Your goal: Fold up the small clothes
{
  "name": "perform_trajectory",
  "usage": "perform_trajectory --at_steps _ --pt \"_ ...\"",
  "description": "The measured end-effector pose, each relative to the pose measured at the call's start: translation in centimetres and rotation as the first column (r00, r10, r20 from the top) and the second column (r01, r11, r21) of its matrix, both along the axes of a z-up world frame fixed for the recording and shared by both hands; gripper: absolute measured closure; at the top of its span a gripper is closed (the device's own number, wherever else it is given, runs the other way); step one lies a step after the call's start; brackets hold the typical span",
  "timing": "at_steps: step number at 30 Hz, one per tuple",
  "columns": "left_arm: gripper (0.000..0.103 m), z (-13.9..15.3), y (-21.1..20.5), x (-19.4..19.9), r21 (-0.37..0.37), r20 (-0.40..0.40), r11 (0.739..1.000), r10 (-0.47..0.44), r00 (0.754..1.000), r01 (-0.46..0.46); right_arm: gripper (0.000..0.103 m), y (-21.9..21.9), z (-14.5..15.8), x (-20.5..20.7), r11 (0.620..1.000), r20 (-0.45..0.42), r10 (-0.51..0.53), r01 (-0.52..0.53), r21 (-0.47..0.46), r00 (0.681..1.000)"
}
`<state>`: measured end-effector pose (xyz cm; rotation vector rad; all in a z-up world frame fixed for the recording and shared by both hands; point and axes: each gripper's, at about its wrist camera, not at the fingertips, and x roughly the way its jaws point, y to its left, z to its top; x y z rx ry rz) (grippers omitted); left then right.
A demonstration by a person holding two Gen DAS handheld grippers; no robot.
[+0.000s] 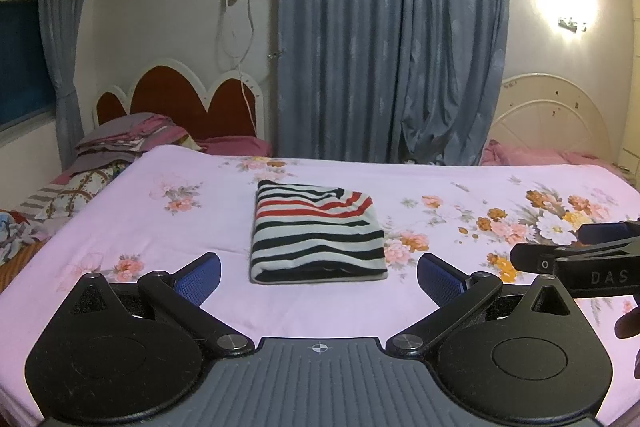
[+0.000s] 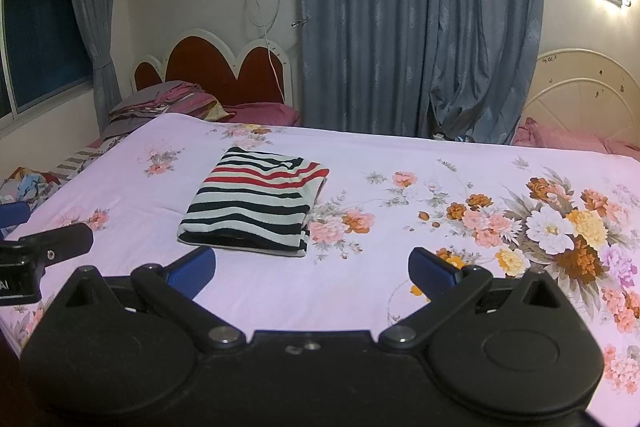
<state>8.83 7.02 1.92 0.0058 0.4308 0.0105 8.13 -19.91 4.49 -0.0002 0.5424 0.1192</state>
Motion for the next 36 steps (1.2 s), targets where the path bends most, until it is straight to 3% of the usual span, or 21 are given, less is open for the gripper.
perform_trajectory --at_steps 36 --pt "0.0 0.1 1.9 -0.1 0.023 0.036 1.0 -0.006 0.999 0.005 0.001 0.4 0.3 0.3 1.0 0.0 0.021 -0.021 -0.01 1.0"
